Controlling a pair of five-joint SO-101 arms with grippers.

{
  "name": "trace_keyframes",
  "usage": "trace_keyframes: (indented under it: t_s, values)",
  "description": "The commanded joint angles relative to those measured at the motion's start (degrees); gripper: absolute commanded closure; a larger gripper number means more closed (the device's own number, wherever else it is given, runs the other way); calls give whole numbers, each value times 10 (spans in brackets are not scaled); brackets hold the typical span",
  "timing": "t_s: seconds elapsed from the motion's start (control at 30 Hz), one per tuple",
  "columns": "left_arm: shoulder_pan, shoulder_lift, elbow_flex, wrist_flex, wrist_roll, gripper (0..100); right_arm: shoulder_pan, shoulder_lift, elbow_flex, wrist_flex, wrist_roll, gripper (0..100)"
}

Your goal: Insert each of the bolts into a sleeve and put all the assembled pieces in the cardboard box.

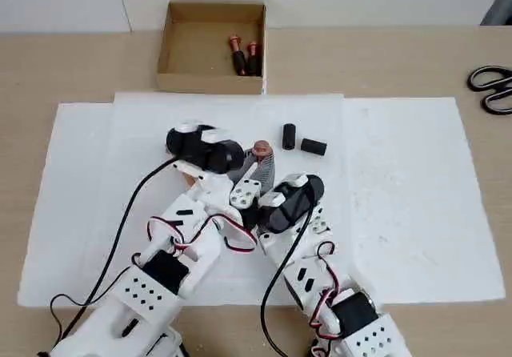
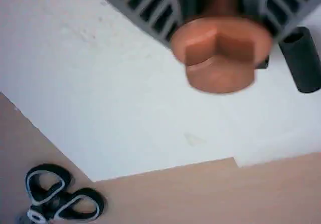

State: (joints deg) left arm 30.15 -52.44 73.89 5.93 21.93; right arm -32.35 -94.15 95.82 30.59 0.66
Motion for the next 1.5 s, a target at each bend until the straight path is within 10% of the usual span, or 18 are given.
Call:
trace_keyframes:
  t_s: [0.0, 1.47]
  values:
    - [-7, -13, -3, -14, 3, 994, 0, -12, -8, -1, -5, 995]
    - [-4, -13, 46, 104, 2, 994, 1, -12, -8, -1, -5, 995]
